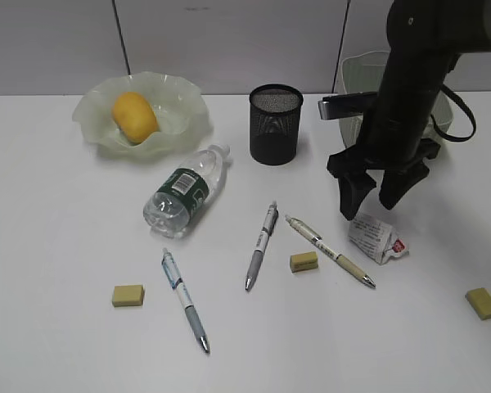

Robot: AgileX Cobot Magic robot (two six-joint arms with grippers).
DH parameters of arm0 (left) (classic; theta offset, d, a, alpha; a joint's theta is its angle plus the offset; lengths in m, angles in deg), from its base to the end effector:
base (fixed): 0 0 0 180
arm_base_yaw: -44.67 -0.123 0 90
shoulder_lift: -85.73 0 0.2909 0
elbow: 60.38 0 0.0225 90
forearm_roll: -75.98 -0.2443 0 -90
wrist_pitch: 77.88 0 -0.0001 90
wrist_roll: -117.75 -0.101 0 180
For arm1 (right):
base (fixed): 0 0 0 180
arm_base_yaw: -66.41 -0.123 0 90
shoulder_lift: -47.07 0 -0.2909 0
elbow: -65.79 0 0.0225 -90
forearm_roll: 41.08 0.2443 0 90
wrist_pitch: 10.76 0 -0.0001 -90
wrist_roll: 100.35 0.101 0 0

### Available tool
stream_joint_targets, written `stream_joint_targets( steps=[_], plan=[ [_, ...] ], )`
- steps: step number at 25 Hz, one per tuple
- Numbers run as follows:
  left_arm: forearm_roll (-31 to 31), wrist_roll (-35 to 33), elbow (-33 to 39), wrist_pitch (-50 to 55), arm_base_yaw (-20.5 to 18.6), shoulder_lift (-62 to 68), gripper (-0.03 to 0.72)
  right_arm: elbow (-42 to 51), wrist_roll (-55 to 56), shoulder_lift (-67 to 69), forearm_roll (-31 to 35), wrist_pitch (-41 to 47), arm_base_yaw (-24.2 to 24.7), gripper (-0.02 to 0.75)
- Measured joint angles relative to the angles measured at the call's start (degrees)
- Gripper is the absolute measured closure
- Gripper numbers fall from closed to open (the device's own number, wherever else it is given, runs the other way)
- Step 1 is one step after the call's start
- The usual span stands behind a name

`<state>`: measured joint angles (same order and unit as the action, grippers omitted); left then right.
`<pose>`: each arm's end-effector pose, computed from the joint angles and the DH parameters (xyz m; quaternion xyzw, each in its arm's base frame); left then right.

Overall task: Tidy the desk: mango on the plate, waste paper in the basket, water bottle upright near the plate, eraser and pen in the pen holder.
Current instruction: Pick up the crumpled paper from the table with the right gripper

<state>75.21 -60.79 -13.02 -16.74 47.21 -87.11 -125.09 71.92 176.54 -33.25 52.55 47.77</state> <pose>-0.0117 0.0017 0.2756 0.0076 0.8464 -0.0119 0.5323 0.3819 0.1418 0.1502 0.1967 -0.9785 -0.0586 0.0222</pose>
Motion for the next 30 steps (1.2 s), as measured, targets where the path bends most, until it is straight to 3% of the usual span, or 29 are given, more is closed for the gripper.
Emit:
stream_joint_targets(
  steps=[18, 21, 26, 28, 30],
  plan=[
    [0.0, 0.0, 0.0, 0.0, 0.0, 0.0, 0.19, 0.0, -0.2, 5.47, 0.05, 1.53, 0.0, 0.204],
    [0.0, 0.0, 0.0, 0.0, 0.0, 0.0, 0.19, 0.0, -0.2, 5.47, 0.11, 1.72, 0.0, 0.3],
    [0.0, 0.0, 0.0, 0.0, 0.0, 0.0, 0.19, 0.0, -0.2, 5.51, -0.16, 2.18, 0.0, 0.665],
    [0.0, 0.0, 0.0, 0.0, 0.0, 0.0, 0.19, 0.0, -0.2, 5.51, -0.21, 2.87, 0.0, 0.723],
    [0.0, 0.0, 0.0, 0.0, 0.0, 0.0, 0.19, -0.04, -0.2, 5.51, -0.21, 4.04, 0.0, 0.724]
  ],
)
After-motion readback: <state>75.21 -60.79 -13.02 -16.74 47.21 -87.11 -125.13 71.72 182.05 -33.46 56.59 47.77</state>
